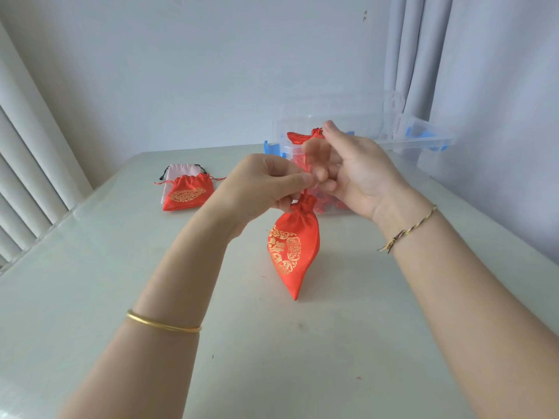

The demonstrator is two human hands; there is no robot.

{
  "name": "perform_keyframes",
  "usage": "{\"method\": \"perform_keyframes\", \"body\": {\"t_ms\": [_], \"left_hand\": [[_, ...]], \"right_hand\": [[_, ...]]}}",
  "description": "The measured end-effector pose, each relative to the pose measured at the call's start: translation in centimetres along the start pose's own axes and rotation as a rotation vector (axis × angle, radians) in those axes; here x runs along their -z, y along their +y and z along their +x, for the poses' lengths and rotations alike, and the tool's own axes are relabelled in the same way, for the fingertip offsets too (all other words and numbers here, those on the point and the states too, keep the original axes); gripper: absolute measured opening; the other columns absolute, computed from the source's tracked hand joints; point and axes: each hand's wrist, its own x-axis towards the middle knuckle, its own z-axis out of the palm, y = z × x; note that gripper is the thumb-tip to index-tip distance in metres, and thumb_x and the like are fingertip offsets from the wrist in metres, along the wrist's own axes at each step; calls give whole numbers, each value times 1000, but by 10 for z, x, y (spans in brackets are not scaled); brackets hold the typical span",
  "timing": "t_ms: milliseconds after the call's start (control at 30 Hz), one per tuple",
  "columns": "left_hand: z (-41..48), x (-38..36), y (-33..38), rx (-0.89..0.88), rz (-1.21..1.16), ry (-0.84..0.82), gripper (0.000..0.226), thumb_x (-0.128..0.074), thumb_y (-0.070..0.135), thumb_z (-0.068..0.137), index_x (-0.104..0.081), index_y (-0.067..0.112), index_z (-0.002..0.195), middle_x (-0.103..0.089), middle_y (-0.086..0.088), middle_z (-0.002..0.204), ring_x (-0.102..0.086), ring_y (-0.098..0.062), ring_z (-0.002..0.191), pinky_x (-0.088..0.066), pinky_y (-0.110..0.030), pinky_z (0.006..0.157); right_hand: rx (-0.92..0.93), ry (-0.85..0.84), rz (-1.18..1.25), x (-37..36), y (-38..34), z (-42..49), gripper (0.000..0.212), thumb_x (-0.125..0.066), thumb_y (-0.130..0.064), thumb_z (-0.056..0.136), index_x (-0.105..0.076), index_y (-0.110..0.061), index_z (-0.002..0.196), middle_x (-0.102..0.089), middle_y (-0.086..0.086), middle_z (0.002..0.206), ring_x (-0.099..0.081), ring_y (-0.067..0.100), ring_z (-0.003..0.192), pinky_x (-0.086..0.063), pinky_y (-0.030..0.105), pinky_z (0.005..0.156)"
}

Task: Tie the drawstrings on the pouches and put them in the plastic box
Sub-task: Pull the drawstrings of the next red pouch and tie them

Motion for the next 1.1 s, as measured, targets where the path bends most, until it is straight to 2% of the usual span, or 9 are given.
{"method": "perform_keyframes", "body": {"t_ms": [67,200,300,467,567,767,933,1033,1100], "left_hand": [[1,1,-1,13,-46,9,15,-61,15,88,-68,3,83,-55,-6,69,-50,-16,65,-52,-28,68],[2,2,-3,26,-107,20,17,-58,15,89,-68,5,80,-55,-2,64,-48,-15,62,-50,-24,65],[2,2,-3,33,-128,30,19,-55,13,91,-67,6,77,-57,-1,62,-49,-13,57,-51,-24,65],[4,2,-4,34,-140,54,20,-54,13,92,-66,2,81,-56,-2,63,-49,-11,54,-50,-20,60],[4,3,-5,52,-160,62,20,-54,13,92,-64,-4,88,-56,-2,63,-50,-10,52,-49,-20,57],[2,2,-2,64,-229,121,9,-54,11,91,-60,9,85,-60,-4,64,-57,-8,47,-56,-23,60],[1,2,-2,72,-244,195,8,-55,8,91,-59,7,84,-62,-8,68,-59,-8,47,-56,-23,58],[1,3,-2,79,-254,223,9,-56,8,91,-58,7,82,-62,-9,68,-59,-7,47,-54,-21,56],[1,3,-2,85,-246,231,10,-56,7,91,-58,6,81,-62,-8,67,-59,-7,47,-54,-20,54]], "right_hand": [[-79,25,-67,3,-1,-1,39,-40,-35,98,-59,-7,78,-65,5,62,-43,9,35,-28,17,36],[-91,-27,-149,1,-4,-4,22,-39,-6,94,-48,-8,74,-57,13,64,-44,12,31,-23,15,35],[-57,-47,-252,-1,-3,-5,21,-36,5,90,-48,-8,79,-52,11,64,-43,11,30,-22,15,35],[-16,-57,-369,-3,2,-2,20,-42,8,87,-49,-9,81,-49,9,63,-44,9,32,-24,17,35],[1,-75,-398,-2,6,-1,19,-46,9,85,-50,-9,82,-46,9,55,-43,10,34,-25,21,37],[127,-21,-509,0,8,1,25,-50,10,82,-52,-15,76,-49,4,52,-44,7,39,-31,18,40],[360,40,-721,-1,11,4,25,-53,6,81,-53,-19,76,-56,-3,60,-55,5,44,-41,19,51],[375,19,-723,-3,10,3,27,-49,6,83,-52,-20,78,-61,4,67,-60,7,47,-37,14,48],[368,-9,-729,-3,9,2,26,-50,3,83,-52,-22,77,-64,9,73,-60,10,50,-37,17,49]]}}
